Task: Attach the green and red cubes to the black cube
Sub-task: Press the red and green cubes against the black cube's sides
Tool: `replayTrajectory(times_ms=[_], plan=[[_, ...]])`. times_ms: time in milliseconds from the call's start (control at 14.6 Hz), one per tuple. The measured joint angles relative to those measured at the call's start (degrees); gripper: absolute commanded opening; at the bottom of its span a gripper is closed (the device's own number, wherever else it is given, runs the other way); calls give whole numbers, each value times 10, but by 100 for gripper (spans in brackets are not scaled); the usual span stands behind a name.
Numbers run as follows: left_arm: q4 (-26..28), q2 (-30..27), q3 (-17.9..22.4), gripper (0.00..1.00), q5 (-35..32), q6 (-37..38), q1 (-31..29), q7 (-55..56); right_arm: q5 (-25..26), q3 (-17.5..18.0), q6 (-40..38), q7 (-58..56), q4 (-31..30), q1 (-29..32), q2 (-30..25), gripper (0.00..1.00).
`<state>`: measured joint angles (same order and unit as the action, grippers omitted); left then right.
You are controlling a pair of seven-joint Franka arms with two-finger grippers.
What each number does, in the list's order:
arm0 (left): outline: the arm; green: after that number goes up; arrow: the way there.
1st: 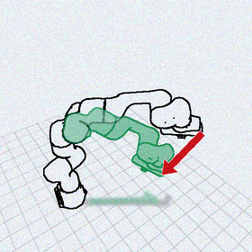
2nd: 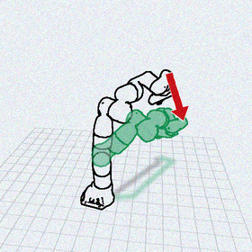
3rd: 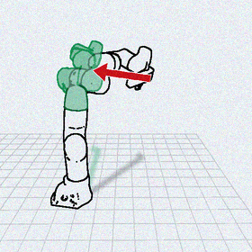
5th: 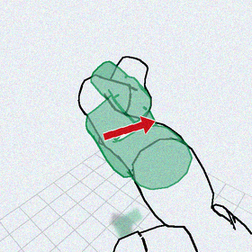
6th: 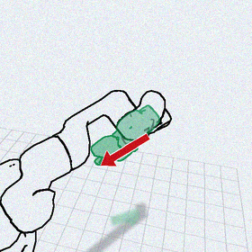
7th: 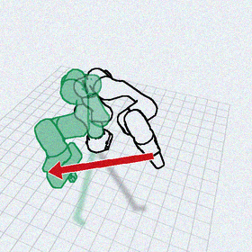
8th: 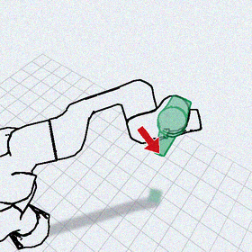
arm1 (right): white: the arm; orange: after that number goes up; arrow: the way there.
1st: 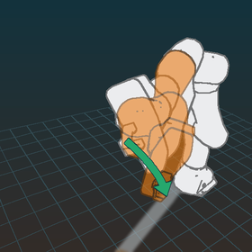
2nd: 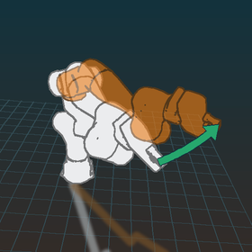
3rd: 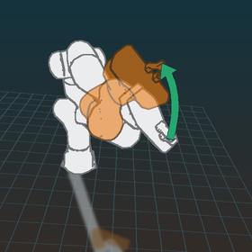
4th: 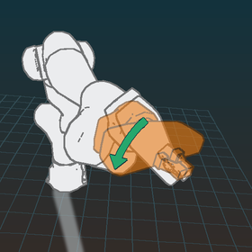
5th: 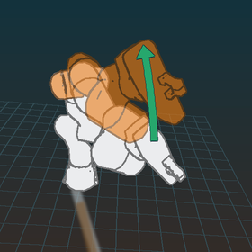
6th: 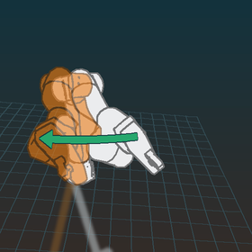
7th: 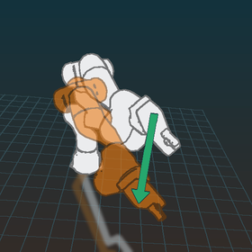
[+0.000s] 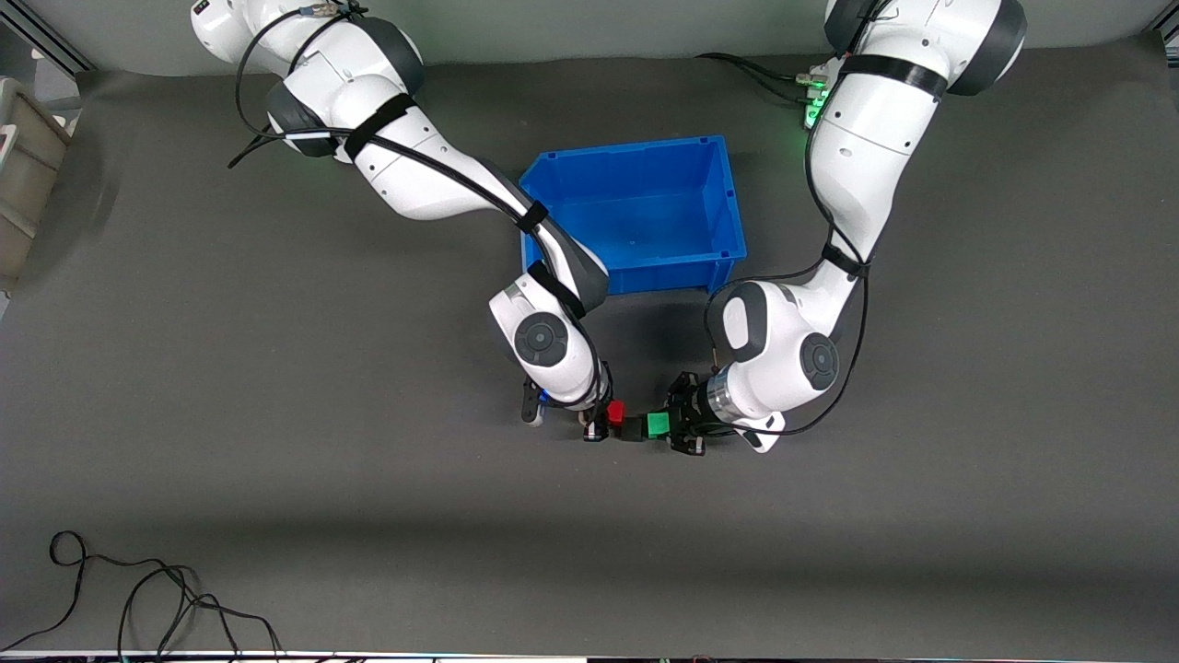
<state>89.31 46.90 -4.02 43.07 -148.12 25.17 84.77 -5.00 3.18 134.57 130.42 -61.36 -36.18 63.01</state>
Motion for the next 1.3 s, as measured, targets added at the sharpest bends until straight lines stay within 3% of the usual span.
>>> replayTrajectory(times_ms=[480,617,754,823,891,1028,1302], plan=[[-15,13,0,20,-1,-12,7,5,0,-1,0,0,6,0,3,0],[-15,14,0,28,-3,-13,7,5,0,-1,0,0,6,0,3,0],[-16,14,0,29,-9,-13,8,5,0,-1,0,0,6,0,3,0],[-17,14,0,36,-13,-13,8,5,0,-1,0,0,6,0,3,0],[-18,14,0,61,-17,-13,8,5,0,-1,0,0,6,0,3,0],[-19,14,0,97,-22,-12,9,5,0,-1,0,0,6,0,4,0],[-21,14,0,100,-30,-12,10,5,0,-1,0,0,6,0,4,0]])
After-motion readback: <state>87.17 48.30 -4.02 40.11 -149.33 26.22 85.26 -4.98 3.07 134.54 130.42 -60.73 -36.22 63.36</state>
